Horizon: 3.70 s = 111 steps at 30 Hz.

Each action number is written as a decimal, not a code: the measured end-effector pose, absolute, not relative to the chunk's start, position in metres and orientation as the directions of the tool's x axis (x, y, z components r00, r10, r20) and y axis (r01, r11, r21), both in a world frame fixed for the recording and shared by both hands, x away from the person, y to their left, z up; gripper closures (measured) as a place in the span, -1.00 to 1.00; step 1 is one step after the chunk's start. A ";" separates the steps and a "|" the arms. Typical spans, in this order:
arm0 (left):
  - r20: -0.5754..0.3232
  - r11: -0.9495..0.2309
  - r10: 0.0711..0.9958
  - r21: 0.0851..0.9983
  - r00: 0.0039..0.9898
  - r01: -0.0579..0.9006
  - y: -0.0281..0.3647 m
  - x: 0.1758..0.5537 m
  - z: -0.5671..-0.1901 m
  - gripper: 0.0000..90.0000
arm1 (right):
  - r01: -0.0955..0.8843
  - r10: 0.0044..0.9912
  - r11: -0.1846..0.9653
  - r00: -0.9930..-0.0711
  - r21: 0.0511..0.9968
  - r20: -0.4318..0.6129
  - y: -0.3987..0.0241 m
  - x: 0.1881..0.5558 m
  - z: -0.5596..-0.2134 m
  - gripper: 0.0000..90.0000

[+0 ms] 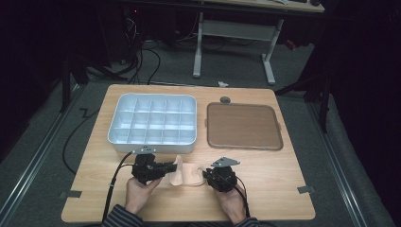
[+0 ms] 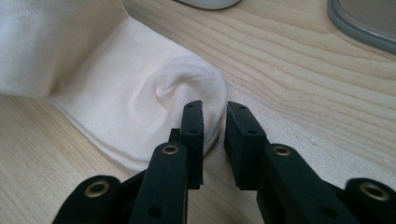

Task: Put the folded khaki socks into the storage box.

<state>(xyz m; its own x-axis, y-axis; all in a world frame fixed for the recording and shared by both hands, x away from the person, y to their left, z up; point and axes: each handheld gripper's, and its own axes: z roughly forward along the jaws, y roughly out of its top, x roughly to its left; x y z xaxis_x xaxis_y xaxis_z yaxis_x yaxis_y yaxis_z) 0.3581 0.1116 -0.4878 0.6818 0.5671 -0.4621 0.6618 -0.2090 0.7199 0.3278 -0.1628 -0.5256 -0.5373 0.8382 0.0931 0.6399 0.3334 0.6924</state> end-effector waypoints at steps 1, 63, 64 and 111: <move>-0.463 -0.212 0.564 0.719 0.684 0.662 0.109 0.359 -0.488 0.79 | 0.637 0.836 0.337 -0.541 0.693 0.090 -0.163 0.328 -0.526 0.74; -0.405 -0.311 0.540 0.719 0.738 0.622 0.073 0.358 -0.488 0.31 | 0.555 0.820 0.322 -0.568 0.767 0.066 -0.182 0.310 -0.497 0.79; -0.400 -0.308 0.559 0.713 0.726 0.630 0.077 0.357 -0.491 0.30 | 0.550 0.818 0.323 -0.572 0.770 0.066 -0.182 0.309 -0.495 0.79; -0.318 -0.330 0.692 0.659 0.648 0.676 0.088 0.355 -0.521 0.16 | 0.548 0.783 0.416 -0.621 0.726 0.020 -0.139 0.329 -0.497 0.82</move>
